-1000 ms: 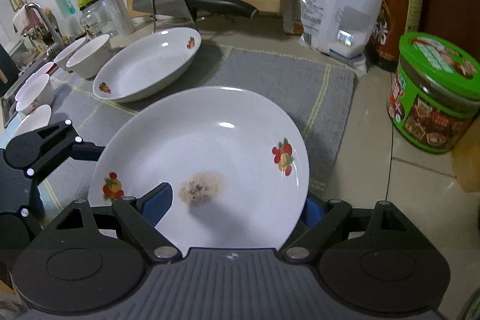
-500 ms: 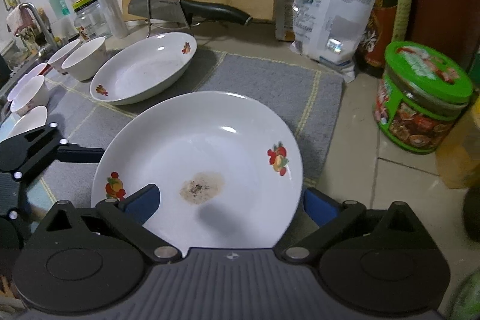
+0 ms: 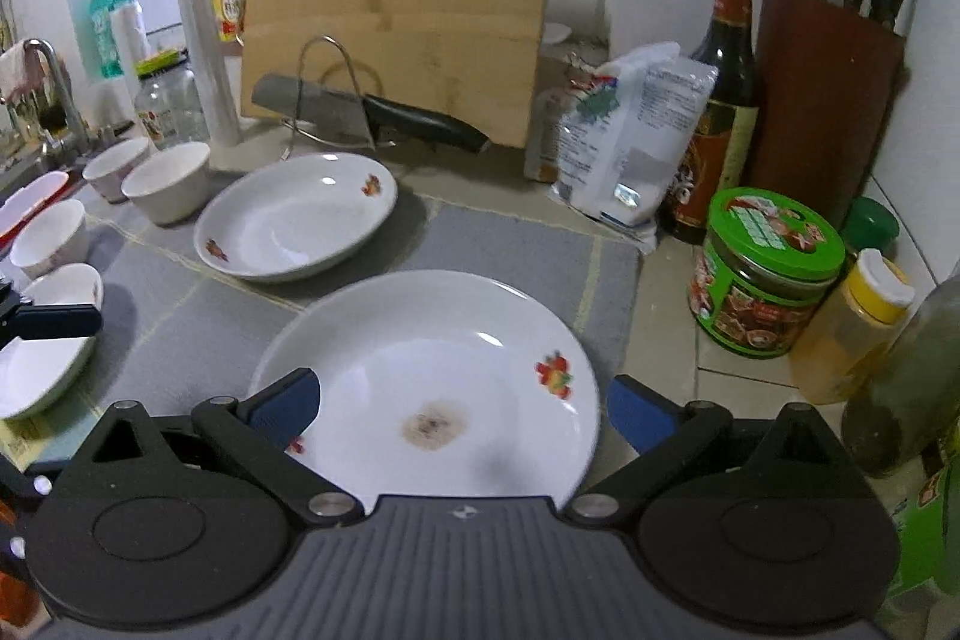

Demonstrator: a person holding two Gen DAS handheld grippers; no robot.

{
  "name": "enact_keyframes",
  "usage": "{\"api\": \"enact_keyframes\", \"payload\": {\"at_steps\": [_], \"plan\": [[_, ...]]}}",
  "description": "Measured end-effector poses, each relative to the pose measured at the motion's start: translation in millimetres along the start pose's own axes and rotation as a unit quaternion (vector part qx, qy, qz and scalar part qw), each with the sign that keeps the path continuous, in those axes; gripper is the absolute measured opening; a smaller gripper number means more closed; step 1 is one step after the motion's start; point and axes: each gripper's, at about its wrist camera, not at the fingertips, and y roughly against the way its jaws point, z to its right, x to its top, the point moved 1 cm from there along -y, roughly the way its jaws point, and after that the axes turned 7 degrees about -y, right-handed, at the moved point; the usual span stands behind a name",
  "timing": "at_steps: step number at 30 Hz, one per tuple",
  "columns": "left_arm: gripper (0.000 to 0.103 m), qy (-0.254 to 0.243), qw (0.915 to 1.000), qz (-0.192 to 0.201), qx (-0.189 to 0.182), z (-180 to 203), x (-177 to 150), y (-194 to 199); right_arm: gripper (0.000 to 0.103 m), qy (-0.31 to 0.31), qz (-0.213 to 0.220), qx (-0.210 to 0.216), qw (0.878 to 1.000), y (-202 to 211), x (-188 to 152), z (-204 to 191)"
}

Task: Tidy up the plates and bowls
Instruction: 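Lower the stained plate beside the oval dish and open the right tool, then move the right tool to the other fruit-decal plate and grip its rim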

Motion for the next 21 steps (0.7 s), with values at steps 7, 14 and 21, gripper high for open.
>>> {"api": "enact_keyframes", "payload": {"at_steps": [7, 14, 21], "plan": [[0.102, 0.035, 0.9979, -0.002, 0.055, -14, -18, 33, 0.103, 0.018, -0.001, 0.051, 0.999, 0, -1, -34], [0.102, 0.042, 0.9969, -0.002, 0.067, -34, -40, 59, 0.103, 0.032, -0.008, 0.066, 0.997, -3, -5, -79], [0.102, 0.037, 0.9966, 0.001, 0.073, -69, -64, 90, 0.103, 0.021, -0.020, 0.080, 0.996, -4, -7, -130]]}}
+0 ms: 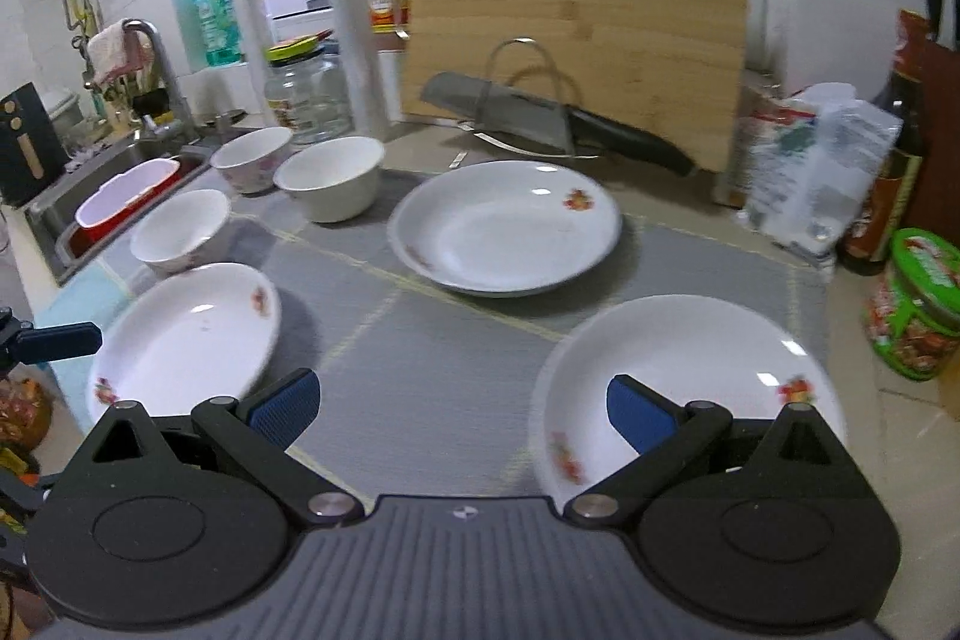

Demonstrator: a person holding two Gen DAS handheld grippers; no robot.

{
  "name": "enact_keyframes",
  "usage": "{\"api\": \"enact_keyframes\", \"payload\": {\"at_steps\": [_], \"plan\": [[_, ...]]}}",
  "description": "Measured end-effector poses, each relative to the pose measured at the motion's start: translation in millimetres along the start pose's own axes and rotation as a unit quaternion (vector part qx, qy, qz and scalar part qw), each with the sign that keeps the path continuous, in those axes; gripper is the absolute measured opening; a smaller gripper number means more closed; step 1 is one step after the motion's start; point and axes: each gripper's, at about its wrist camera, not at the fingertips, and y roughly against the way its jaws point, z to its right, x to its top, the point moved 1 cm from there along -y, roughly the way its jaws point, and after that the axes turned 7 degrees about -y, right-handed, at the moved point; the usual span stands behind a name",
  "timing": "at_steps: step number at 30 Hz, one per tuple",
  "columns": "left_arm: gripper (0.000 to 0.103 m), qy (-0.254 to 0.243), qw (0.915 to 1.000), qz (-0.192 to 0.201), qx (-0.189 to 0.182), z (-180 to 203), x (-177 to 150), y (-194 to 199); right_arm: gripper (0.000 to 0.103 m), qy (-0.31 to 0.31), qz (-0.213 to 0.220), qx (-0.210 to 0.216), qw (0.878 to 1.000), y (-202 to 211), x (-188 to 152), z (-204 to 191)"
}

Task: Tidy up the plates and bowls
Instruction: 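Move the right tool to the other fruit-decal plate and grip its rim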

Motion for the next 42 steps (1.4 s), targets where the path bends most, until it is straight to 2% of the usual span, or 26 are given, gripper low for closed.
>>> {"api": "enact_keyframes", "payload": {"at_steps": [8, 15, 23, 29, 37, 42], "plan": [[0.102, -0.014, 0.9998, -0.014, -0.002, -50, -29, 17, 0.103, -0.005, -0.012, 0.005, 1.000, -16, -5, -54], [0.102, -0.021, 0.9985, -0.047, -0.019, -95, -62, 15, 0.103, -0.014, -0.036, 0.005, 0.999, -40, -13, -86], [0.102, -0.040, 0.9942, -0.081, -0.057, -126, -92, -3, 0.103, -0.032, -0.075, 0.015, 0.997, -76, -28, -120], [0.102, -0.074, 0.9889, -0.083, -0.098, -133, -98, -20, 0.103, -0.029, -0.097, 0.010, 0.995, -91, -39, -133], [0.102, -0.102, 0.9808, -0.062, -0.154, -140, -90, -39, 0.103, -0.015, -0.109, -0.007, 0.994, -107, -43, -137], [0.103, -0.114, 0.9773, -0.055, -0.170, -142, -85, -48, 0.103, 0.013, -0.112, -0.022, 0.993, -115, -42, -143]]}}
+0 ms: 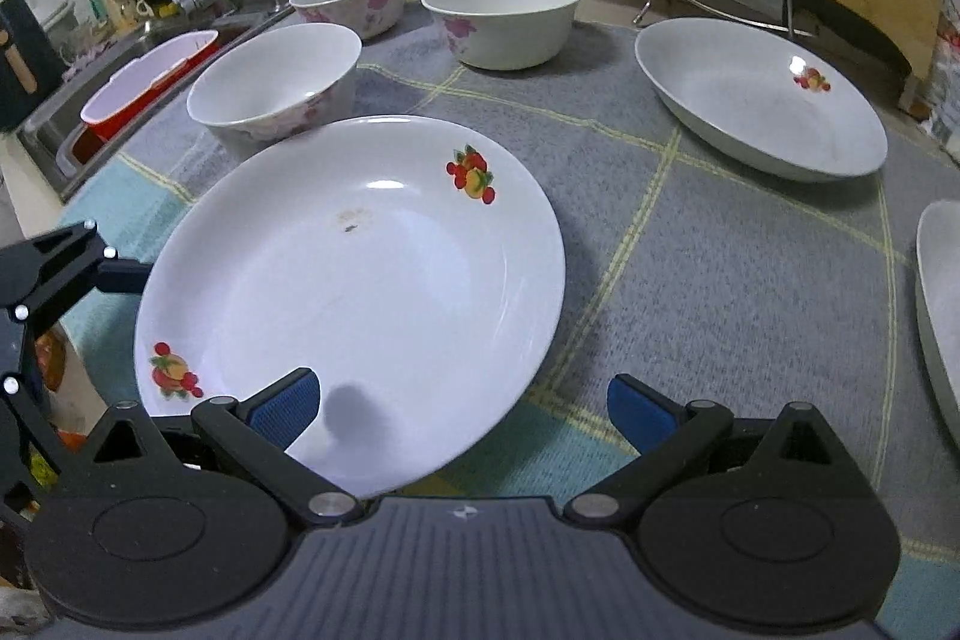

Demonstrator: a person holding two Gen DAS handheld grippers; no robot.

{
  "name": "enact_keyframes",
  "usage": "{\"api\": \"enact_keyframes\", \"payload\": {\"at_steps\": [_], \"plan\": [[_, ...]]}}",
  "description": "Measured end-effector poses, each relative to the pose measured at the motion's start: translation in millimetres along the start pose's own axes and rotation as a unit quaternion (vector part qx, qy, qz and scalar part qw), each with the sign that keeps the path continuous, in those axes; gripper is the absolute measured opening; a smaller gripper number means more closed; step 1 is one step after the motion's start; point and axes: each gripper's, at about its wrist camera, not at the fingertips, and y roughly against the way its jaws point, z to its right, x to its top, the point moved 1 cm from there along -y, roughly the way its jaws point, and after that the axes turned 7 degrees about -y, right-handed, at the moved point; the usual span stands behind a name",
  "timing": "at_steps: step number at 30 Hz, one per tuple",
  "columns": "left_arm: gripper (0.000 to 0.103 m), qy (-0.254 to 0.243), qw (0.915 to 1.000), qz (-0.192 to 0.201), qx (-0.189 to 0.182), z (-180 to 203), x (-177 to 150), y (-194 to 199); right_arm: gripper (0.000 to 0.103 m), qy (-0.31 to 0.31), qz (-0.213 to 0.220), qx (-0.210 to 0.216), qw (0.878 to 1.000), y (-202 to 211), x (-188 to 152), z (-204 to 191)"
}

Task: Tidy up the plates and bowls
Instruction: 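Move the right tool to the other fruit-decal plate and grip its rim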

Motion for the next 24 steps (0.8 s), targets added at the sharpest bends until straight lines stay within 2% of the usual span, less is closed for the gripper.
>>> {"api": "enact_keyframes", "payload": {"at_steps": [2, 7, 13, 17, 24], "plan": [[0.103, 0.000, 1.0000, 0.003, -0.001, -2, 1, -1, 0.103, 0.017, -0.002, -0.010, 1.000, -3, 1, -4], [0.103, -0.003, 0.9999, 0.011, -0.005, -6, 1, -3, 0.103, 0.008, -0.005, -0.013, 1.000, -4, 4, -4], [0.103, -0.012, 0.9992, 0.035, -0.011, -7, -6, -1, 0.103, 0.010, 0.015, -0.010, 1.000, -4, 1, -1], [0.103, -0.015, 0.9992, 0.034, -0.014, -8, -5, -1, 0.103, 0.002, 0.018, -0.015, 1.000, -7, 6, 2], [0.103, -0.035, 0.9984, 0.029, -0.035, -14, -1, -4, 0.103, 0.045, 0.015, 0.037, 0.998, -13, 15, 0]]}}
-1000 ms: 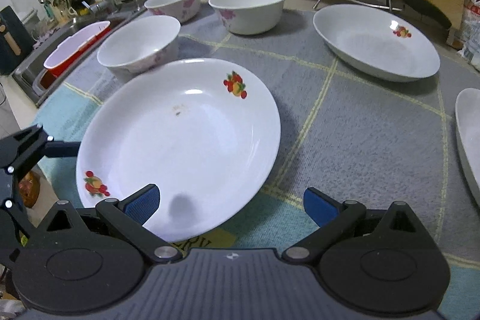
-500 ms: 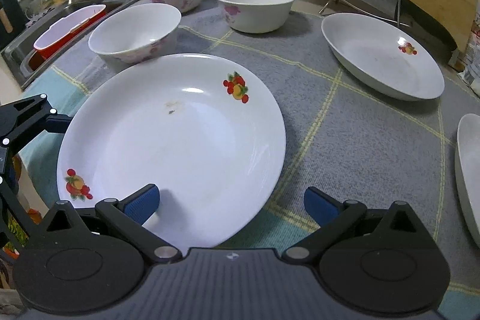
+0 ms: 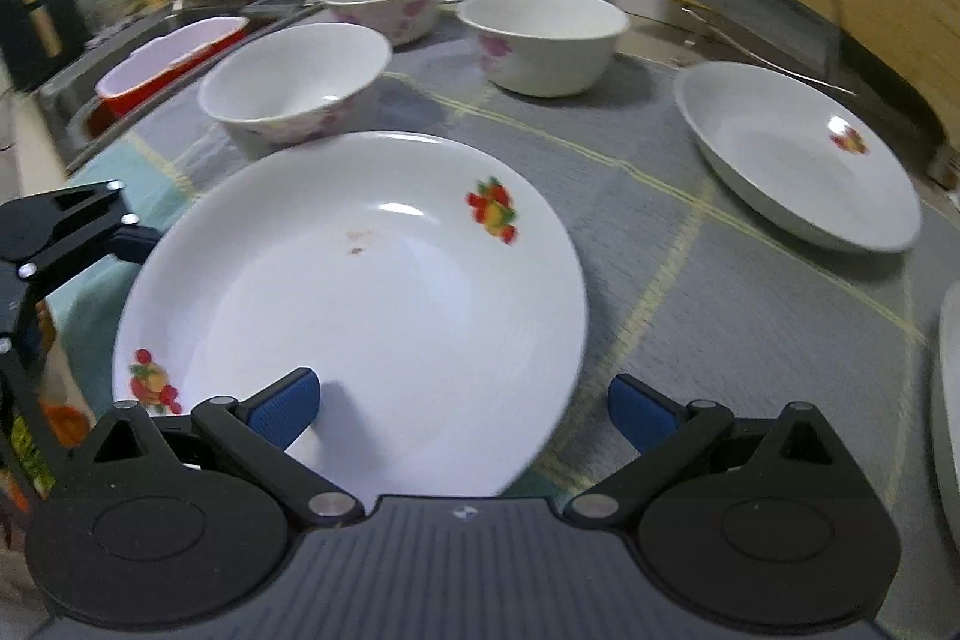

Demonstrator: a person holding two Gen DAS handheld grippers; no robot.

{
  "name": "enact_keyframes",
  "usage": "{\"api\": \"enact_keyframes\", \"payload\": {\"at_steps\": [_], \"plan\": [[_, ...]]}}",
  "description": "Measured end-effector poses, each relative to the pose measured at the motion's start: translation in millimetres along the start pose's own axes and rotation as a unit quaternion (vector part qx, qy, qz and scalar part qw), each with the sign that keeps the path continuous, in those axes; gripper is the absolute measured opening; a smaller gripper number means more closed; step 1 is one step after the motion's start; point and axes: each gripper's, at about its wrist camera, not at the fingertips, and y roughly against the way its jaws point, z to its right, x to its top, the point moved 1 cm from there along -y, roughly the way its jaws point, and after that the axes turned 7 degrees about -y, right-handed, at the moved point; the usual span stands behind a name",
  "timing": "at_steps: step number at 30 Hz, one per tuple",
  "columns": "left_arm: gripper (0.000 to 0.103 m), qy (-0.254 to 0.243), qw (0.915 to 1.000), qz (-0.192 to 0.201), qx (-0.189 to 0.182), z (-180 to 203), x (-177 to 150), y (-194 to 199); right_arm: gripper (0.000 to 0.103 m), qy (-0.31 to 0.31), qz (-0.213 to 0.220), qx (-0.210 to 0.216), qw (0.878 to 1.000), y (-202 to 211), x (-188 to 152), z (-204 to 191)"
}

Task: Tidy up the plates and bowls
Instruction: 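Move the right tool to the other fruit-decal plate and grip its rim, then lift the fruit-decal plate off the mat with the right tool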

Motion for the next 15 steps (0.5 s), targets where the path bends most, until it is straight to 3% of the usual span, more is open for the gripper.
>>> {"api": "enact_keyframes", "payload": {"at_steps": [12, 15], "plan": [[0.103, -0.027, 0.9991, 0.005, -0.031, -8, 2, -4, 0.103, -0.011, -0.018, 0.086, 0.996, -9, 23, 16], [0.103, -0.036, 0.9989, 0.007, -0.029, -6, 2, -2, 0.097, -0.006, -0.020, 0.103, 0.995, -9, 26, 19]]}}
